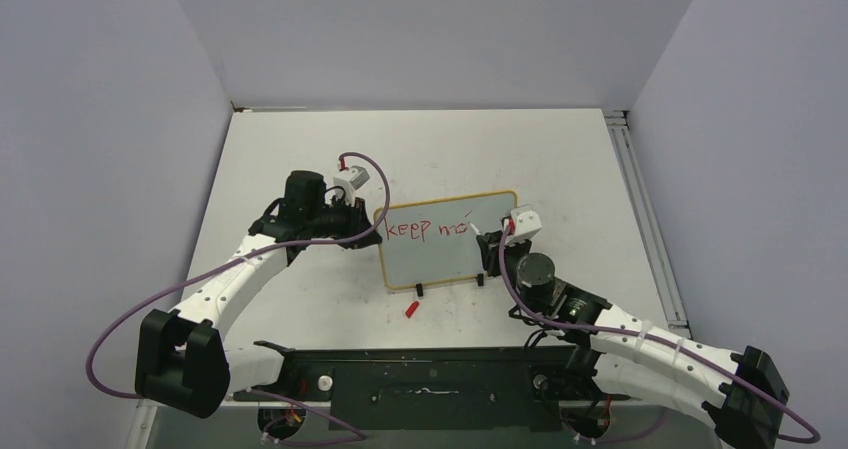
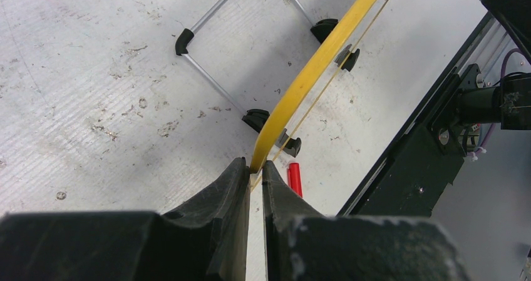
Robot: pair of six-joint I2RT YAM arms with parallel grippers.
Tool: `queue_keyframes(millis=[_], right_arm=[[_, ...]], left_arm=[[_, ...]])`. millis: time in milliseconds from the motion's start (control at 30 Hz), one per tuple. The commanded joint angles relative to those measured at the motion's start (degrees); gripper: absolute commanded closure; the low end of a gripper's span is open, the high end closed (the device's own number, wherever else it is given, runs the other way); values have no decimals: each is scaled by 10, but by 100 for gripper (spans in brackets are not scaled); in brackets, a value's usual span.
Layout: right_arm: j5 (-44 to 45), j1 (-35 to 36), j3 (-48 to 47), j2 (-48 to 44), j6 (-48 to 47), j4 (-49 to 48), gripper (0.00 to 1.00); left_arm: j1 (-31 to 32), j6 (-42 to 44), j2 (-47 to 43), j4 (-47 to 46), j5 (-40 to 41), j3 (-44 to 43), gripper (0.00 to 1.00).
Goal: Write a sentence on the whiteboard
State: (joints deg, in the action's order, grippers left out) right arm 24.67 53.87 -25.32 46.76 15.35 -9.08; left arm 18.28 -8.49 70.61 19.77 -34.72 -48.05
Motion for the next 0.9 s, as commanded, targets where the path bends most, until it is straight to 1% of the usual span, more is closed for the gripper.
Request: queue_keyframes(millis=[0, 633, 867], right_arm=[[17, -2, 1, 5, -4, -25, 95], [25, -2, 23, -8, 43, 16, 95], [31, -2, 21, -12, 43, 18, 95]], left_arm=[[1, 4, -2, 11, 3, -26, 100], [1, 3, -4, 11, 1, -27, 100], [1, 2, -5, 11, 2, -26, 100]])
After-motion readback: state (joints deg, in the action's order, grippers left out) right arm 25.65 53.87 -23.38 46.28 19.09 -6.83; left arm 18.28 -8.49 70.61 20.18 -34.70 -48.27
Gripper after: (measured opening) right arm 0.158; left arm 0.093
